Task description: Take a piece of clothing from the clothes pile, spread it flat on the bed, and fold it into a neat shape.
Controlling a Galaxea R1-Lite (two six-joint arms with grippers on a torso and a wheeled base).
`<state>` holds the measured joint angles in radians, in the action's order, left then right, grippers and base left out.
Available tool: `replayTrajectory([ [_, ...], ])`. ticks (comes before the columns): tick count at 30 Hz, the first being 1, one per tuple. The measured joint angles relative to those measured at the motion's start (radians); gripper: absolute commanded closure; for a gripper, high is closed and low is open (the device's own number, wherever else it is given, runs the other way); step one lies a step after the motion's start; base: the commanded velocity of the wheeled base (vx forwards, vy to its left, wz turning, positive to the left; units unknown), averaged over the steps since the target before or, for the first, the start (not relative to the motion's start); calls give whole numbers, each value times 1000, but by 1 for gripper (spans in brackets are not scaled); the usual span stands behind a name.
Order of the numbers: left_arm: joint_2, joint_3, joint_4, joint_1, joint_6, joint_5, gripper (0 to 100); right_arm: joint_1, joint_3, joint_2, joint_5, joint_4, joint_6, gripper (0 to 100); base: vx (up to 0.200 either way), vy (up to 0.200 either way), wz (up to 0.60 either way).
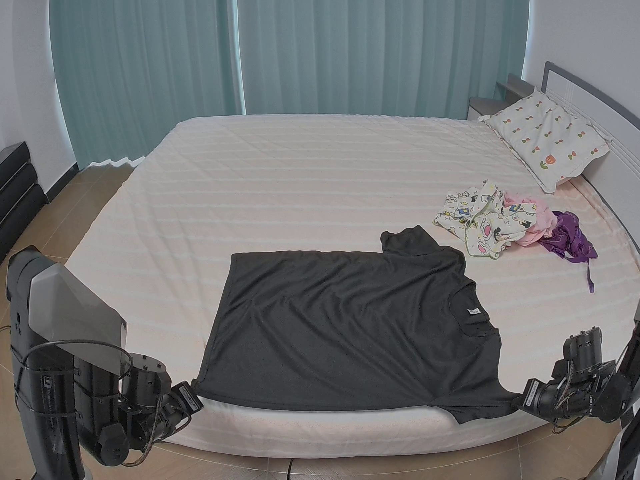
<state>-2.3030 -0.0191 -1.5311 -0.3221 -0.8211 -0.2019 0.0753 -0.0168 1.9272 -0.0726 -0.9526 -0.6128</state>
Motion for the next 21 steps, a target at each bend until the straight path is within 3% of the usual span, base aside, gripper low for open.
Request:
replayTrajectory([
  [10, 122, 1, 271, -25, 81, -1, 100, 16, 0, -209, 91, 216, 52, 100, 0, 0, 0],
  [21, 194, 1, 468, -101, 86, -3, 100, 21, 0, -341, 103, 380, 62, 100, 0, 0, 0],
])
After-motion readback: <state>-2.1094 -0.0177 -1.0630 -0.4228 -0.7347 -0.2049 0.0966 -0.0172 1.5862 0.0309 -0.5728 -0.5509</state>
